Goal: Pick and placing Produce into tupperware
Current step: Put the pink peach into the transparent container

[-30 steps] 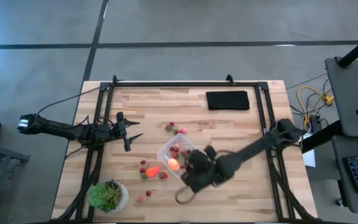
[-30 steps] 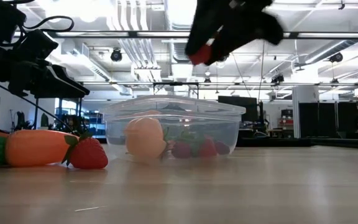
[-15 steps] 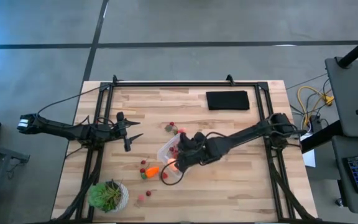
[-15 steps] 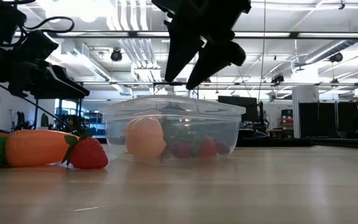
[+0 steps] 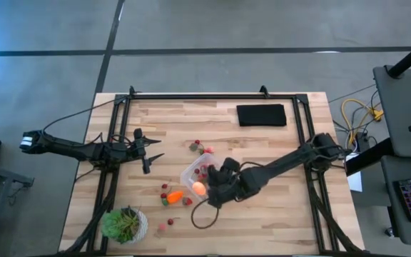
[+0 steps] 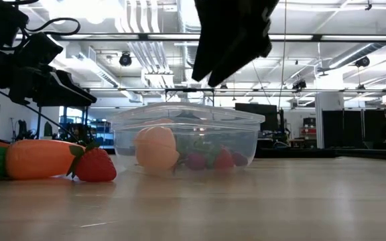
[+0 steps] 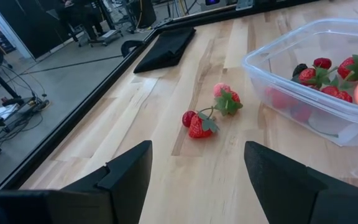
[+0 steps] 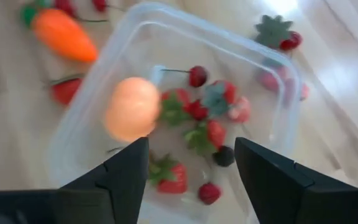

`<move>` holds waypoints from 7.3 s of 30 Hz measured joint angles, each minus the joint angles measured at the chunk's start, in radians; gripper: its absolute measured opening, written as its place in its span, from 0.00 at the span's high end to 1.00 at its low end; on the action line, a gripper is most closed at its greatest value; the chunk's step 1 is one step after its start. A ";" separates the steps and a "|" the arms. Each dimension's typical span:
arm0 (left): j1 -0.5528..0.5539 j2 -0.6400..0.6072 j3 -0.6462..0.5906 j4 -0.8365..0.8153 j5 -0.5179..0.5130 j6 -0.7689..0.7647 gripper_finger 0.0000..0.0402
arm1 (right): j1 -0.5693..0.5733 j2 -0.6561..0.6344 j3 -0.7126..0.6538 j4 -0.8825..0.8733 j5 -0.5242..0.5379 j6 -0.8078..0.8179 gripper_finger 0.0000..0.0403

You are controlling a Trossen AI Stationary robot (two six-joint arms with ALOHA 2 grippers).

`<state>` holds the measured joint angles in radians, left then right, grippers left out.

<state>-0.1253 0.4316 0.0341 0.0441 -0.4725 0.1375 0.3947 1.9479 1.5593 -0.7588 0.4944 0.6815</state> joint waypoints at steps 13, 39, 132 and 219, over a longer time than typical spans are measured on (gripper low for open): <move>0.000 0.000 0.000 0.000 0.000 0.000 0.40 | 0.017 -0.008 0.002 0.204 -0.230 -0.306 0.44; 0.000 0.000 0.000 -0.002 0.000 0.000 0.40 | -0.096 0.093 0.166 0.348 -0.514 0.088 0.44; 0.000 0.000 0.000 0.000 0.000 0.000 0.40 | -0.231 -1.448 -1.100 0.798 -0.519 -0.268 0.44; 0.169 0.559 0.887 -0.933 0.714 -0.655 0.40 | -0.251 -1.494 -1.549 1.107 -0.258 -0.289 0.44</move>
<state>0.0437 0.9907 0.9211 -0.8887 0.2411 -0.5177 0.1432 0.4541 0.0101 0.3477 0.2367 0.3927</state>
